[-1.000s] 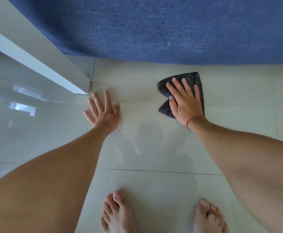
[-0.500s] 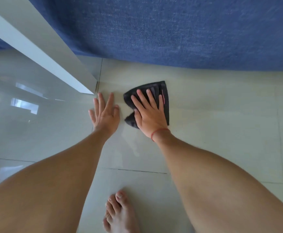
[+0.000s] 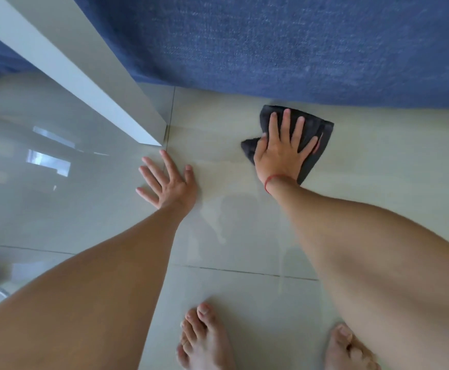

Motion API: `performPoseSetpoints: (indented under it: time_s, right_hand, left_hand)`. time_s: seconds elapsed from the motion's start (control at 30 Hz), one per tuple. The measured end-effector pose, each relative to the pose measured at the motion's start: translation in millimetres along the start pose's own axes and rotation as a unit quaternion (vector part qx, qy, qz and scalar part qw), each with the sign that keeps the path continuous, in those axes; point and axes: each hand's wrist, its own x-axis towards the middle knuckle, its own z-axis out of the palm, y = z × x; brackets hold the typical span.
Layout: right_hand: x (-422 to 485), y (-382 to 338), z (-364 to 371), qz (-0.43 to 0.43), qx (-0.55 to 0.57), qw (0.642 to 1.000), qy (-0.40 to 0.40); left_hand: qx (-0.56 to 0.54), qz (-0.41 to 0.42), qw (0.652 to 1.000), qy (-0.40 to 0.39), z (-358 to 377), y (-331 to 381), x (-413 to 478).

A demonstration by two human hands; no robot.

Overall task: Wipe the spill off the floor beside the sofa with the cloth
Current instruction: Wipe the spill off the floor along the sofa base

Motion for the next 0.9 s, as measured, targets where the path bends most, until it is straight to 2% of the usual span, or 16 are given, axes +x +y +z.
performPoseSetpoints:
  time_s: [0.1, 0.2, 0.33, 0.4, 0.47, 0.53, 0.67, 0.77, 0.9]
  right_hand:
    - [-11.7, -37.5, 7.7, -0.100, -0.014, 0.995, -0.012]
    - [-39.9, -44.3, 12.4, -0.179, -0.009, 0.983, -0.024]
    - [-62.5, -5.5, 9.7, -0.300, -0.026, 0.952, -0.057]
    - [-65.3, 24.2, 2.6, -0.311, -0.030, 0.948, -0.059]
    - [-64.5, 54.0, -5.4, -0.272, -0.027, 0.960, -0.052]
    - [-58.6, 83.2, -14.7, -0.197, -0.024, 0.979, -0.039]
    - [-29.9, 125.3, -29.9, -0.060, -0.027, 0.998, -0.024]
    - [-6.9, 122.9, -31.7, 0.015, -0.002, 1.000, -0.003]
    - [10.4, 89.3, -25.1, 0.064, 0.021, 0.997, 0.025]
  left_hand:
    - [-0.002, -0.001, 1.000, -0.018, -1.6, -2.2, 2.4]
    - [-0.001, -0.003, 1.000, -0.028, -4.6, -1.4, 2.7]
    - [0.006, -0.003, 1.000, -0.019, -7.0, 0.7, -2.9]
    - [-0.007, -0.002, 1.000, 0.005, -5.1, 6.6, -6.6]
    - [-0.009, 0.014, 0.999, 0.035, 0.1, 18.7, -13.5]
    - [0.014, 0.067, 0.996, 0.057, 8.4, 35.6, -22.9]
    - [0.051, 0.160, 0.984, 0.056, 26.4, 64.7, -28.4]
    - [0.075, 0.182, 0.980, 0.018, 38.2, 71.5, -20.3]
    - [0.092, 0.169, 0.981, 0.027, 46.9, 70.7, -17.7]
